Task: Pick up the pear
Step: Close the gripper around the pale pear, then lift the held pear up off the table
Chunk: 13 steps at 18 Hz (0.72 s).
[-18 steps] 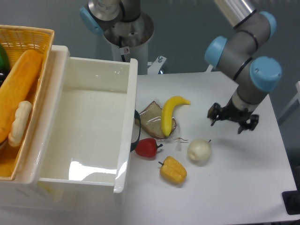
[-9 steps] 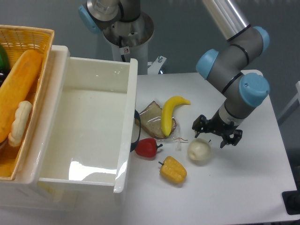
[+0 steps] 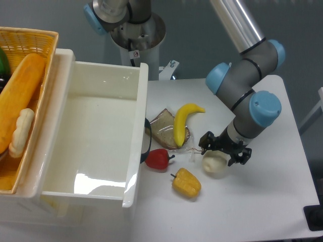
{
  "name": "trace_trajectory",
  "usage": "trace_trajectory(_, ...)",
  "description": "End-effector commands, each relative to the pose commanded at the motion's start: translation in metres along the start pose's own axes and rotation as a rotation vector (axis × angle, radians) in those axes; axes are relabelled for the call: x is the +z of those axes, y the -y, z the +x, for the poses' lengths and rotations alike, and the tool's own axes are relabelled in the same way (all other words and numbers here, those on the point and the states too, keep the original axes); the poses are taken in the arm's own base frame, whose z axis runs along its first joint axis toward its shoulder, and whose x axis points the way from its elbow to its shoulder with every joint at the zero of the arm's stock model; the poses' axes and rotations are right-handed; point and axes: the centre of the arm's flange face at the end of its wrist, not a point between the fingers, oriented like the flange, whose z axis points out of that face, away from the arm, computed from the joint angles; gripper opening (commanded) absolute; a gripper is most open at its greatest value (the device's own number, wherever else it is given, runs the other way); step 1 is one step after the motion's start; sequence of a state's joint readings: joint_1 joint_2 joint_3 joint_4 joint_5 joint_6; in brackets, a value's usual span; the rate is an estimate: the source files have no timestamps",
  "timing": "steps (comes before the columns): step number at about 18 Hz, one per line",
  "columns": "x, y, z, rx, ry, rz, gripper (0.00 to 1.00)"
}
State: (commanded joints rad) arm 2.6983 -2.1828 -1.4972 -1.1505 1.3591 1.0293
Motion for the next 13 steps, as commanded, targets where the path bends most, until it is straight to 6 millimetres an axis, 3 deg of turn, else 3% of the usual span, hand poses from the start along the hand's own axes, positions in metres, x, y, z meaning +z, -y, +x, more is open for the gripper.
trace_trajectory(2,0.004,0.004,0.0,-0.004,-0.002,-0.004,0.95)
trace_trajectory(5,0.006,0.002,-0.003,0.004,0.012,-0.028,0.7)
trace_trajectory(8,0.011,0.002,-0.003,0.015,0.039,-0.085,0.6)
trace_trajectory(11,0.004,0.0,-0.004,0.016,0.05,-0.082,0.41)
trace_trajectory(13,0.0,-0.001,-0.007,0.014,0.056,-0.078,0.39)
